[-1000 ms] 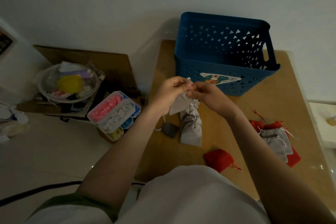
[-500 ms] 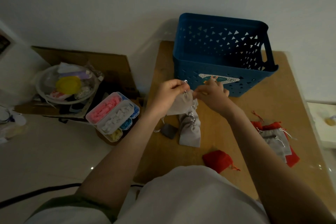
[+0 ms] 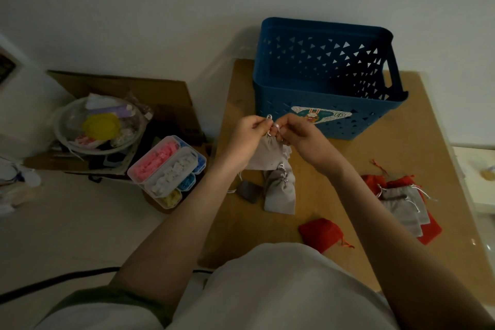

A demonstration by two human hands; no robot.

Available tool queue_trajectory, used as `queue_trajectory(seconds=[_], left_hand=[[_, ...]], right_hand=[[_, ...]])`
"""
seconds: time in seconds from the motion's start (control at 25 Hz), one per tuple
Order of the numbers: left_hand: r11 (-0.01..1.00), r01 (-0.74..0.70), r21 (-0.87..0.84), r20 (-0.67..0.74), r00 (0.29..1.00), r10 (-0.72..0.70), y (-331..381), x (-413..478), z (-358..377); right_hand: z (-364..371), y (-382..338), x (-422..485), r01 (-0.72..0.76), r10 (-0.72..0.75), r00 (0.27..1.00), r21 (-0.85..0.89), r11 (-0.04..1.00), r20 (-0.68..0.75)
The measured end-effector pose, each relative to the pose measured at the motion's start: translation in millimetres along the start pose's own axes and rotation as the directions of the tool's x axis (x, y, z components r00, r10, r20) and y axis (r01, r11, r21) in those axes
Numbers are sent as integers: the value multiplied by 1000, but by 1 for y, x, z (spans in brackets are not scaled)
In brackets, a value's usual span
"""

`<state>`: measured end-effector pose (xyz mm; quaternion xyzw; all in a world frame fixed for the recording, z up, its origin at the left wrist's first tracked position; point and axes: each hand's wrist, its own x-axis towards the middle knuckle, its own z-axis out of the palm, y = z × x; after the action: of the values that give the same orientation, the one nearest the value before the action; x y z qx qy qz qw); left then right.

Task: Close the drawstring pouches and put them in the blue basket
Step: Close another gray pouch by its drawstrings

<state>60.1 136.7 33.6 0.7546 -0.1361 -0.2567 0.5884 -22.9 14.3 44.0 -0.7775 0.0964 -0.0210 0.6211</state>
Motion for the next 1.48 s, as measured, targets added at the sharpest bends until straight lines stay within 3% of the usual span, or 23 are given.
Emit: queue_trajectory(seconds=[0.28, 0.68, 1.04, 1.2, 1.48], left_hand=[[999, 43, -7, 8, 999, -43, 5, -3, 2], [990, -74, 116, 120, 991, 60, 7, -9, 3], [972, -96, 214, 1, 995, 98, 11, -13, 8], [989, -10, 150, -59, 998, 19, 9, -9, 8], [983, 163, -86, 181, 973, -145, 12, -8, -1]], right_hand=[[7, 4, 5, 31, -39, 992, -70, 997, -122], [8, 8, 12, -88, 60, 966, -104, 991, -252], [10, 8, 9, -48, 52, 964, 22, 999, -260], [9, 8, 9, -58, 62, 973, 24, 998, -224], [1, 8, 7, 42, -51, 979, -54, 998, -196]])
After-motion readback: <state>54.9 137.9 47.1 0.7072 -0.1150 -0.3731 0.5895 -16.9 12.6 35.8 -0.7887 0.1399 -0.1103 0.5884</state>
